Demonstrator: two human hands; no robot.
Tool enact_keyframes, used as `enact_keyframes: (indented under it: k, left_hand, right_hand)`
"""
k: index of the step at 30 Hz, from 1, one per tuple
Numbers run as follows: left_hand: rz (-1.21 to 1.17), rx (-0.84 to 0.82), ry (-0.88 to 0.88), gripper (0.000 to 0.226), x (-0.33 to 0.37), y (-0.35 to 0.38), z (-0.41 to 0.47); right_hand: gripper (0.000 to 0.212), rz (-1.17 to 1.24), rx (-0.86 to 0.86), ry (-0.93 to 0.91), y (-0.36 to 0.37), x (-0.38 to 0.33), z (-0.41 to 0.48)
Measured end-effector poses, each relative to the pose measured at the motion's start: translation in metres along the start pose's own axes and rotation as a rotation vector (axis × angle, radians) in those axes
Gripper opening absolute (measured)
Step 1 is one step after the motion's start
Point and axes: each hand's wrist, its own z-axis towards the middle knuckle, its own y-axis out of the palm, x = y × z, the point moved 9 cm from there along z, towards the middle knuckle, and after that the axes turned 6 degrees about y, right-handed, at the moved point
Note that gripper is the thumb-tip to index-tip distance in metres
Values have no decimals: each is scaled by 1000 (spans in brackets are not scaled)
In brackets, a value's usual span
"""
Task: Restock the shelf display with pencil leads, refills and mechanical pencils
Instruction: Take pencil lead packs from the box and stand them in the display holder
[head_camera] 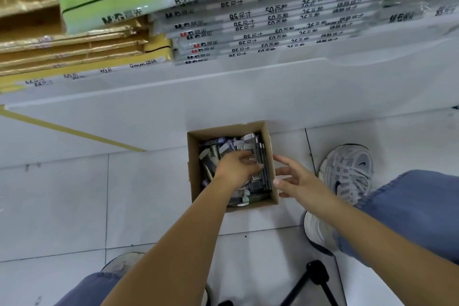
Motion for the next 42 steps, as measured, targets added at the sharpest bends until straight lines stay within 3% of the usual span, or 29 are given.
enact_keyframes:
  k: [8, 12, 17, 21, 25, 33, 37, 42]
  left_hand:
    - [245, 48, 122, 34, 14, 6, -2]
    - [141, 85, 134, 38, 9, 7, -6]
    - [-91, 8, 48, 46, -3, 13, -7]
    - [-22, -3, 67, 43, 3, 13, -2]
    - [52, 112, 93, 36, 4, 11, -2]
    - [-125, 204, 110, 36, -10, 8, -13]
    - [-300, 117, 51, 38, -17, 12, -13]
    - [-312, 57, 37, 42, -18, 20, -9]
  right_hand:
    - [50, -23, -31, 1, 0, -2, 1]
    - [50, -31, -20, -3, 0, -3, 0]
    - [50, -38, -20, 2, 0, -5, -1]
    - [51, -47, -18, 6, 1, -6, -2]
    - [51, -41, -17, 10, 0, -4, -1]
    - [52, -32, -13, 8, 0, -6, -1]
    - [48, -30, -24, 10, 2, -7, -3]
    - [46, -44, -22, 14, 2, -8, -4]
